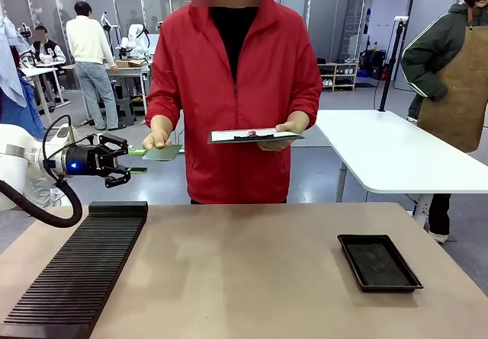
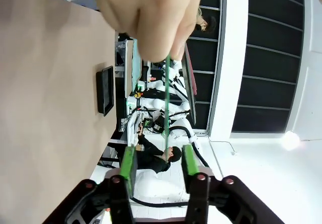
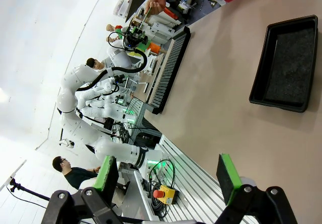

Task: Inspect the PCB.
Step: Release the Blank PCB you were holding.

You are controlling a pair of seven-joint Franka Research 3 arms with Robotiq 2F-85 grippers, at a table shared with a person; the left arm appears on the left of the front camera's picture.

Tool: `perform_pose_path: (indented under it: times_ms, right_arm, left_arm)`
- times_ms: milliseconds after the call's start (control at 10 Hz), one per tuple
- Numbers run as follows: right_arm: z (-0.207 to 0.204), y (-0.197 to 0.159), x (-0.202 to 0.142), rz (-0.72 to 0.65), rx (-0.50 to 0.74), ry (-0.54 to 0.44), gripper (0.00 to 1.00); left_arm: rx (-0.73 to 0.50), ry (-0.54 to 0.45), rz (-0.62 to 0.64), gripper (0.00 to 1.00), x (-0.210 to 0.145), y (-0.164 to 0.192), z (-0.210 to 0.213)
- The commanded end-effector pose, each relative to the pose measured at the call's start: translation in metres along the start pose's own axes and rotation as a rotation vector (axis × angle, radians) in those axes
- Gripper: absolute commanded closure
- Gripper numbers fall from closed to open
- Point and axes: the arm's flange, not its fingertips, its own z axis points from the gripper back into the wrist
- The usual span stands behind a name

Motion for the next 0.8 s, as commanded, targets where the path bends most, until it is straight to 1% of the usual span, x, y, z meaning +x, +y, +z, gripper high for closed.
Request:
perform_pose_path:
  times_ms: [0,100,200,300,400,600,700]
  right_arm:
    - [0.0014,0.0011,0.0005,0.010,0.009,-0.009,0.00]
    - [0.0014,0.0011,0.0005,0.010,0.009,-0.009,0.00]
    - [0.0014,0.0011,0.0005,0.010,0.009,-0.009,0.00]
    - [0.0014,0.0011,0.0005,0.010,0.009,-0.009,0.00]
    - [0.0014,0.0011,0.0005,0.010,0.009,-0.009,0.00]
    - [0.0014,0.0011,0.0005,0.010,0.009,-0.009,0.00]
    - [0.0014,0.0011,0.0005,0.010,0.009,-0.009,0.00]
  left_arm:
    - [-0.003,0.023,0.009,0.17,-0.0032,0.0005,0.0012]
    - [-0.003,0.021,0.006,0.35,-0.0031,-0.0007,0.0017]
    - [-0.003,0.018,0.005,0.00,-0.0029,-0.0009,0.0016]
    - [-0.004,0.016,0.008,0.09,-0.0025,0.0006,0.0011]
    - [0.000,0.016,0.011,0.00,-0.0024,0.0027,0.0013]
    - [-0.001,0.011,0.008,0.00,-0.0025,0.0024,0.0030]
    - [0.005,-0.008,0.004,0.00,-0.0031,0.0018,0.0047]
